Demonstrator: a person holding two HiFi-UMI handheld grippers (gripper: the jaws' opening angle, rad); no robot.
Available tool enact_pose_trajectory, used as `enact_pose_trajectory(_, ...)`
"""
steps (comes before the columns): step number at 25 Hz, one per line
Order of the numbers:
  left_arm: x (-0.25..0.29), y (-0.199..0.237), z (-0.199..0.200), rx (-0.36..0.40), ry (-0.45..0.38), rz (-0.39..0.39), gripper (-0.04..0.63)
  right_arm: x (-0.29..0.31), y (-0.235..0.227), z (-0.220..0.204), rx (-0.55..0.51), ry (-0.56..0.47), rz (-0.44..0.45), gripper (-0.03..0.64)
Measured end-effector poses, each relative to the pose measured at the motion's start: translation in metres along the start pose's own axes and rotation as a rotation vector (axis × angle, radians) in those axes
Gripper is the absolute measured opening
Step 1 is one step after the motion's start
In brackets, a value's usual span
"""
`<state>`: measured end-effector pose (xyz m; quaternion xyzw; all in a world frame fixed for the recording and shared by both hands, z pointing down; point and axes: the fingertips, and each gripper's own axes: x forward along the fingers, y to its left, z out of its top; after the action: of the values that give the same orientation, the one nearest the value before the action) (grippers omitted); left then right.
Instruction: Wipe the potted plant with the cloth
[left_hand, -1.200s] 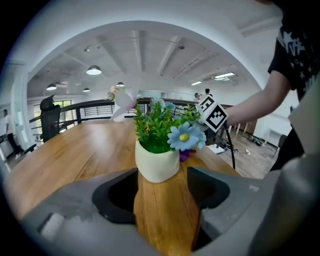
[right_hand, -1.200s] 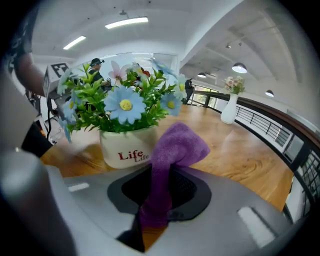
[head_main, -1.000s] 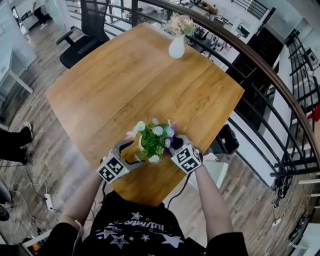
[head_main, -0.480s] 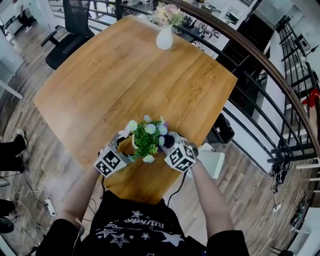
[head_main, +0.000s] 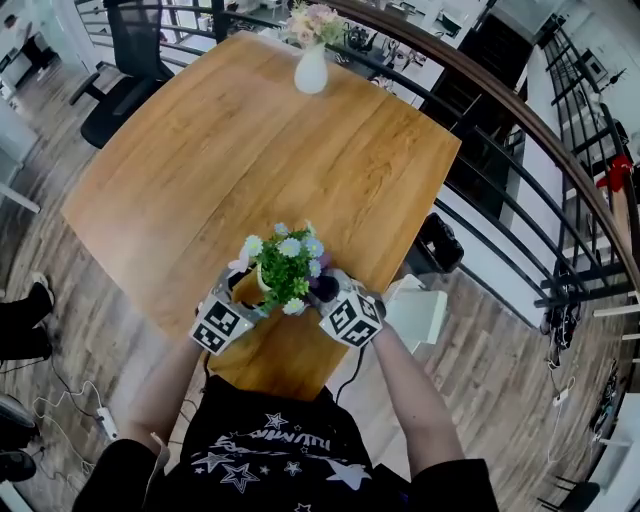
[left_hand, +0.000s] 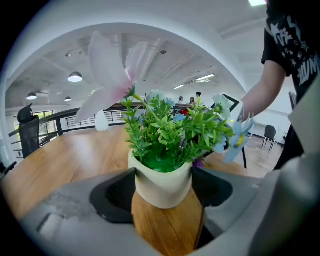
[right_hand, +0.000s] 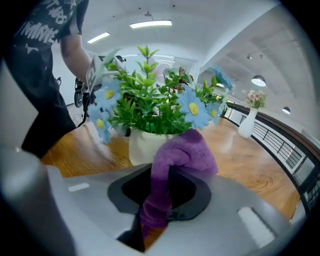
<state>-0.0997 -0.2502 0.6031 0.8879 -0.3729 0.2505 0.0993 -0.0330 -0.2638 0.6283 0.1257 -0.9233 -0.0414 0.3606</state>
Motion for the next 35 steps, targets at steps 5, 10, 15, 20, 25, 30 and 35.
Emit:
enact_pose_trajectory(5,0.000,-0.001,-0.004,-0.041,-0.006,0.055,0.365,-0.003,0.023,-0.003,0.052,-0.010,0.004,0.083)
enact_pose_trajectory(10,0.000,-0.007,-0.002,-0.089,0.012,0.116,0.365,-0.009,0.035,-0.006,0.105,-0.024,-0.019,0.083)
enact_pose_trajectory(15,0.001,-0.008,-0.003,-0.123,0.023,0.177,0.365,-0.011,0.052,-0.003,0.145,-0.026,-0.008,0.083)
enact_pose_trajectory(20,0.002,-0.009,-0.003,-0.153,0.015,0.225,0.365,-0.010,0.064,0.000,0.145,-0.017,-0.004,0.083)
enact_pose_trajectory(25,0.001,-0.015,-0.002,-0.125,0.026,0.240,0.365,-0.011,0.073,0.004,0.156,-0.007,0.004,0.083)
enact_pose_trajectory(30,-0.001,-0.026,-0.016,-0.113,0.049,0.226,0.365,-0.015,0.074,0.000,0.170,0.000,-0.011,0.083)
enact_pose_trajectory(35,-0.007,-0.030,-0.015,-0.073,0.043,0.156,0.365,-0.019,0.068,-0.004,0.189,0.011,-0.047,0.083)
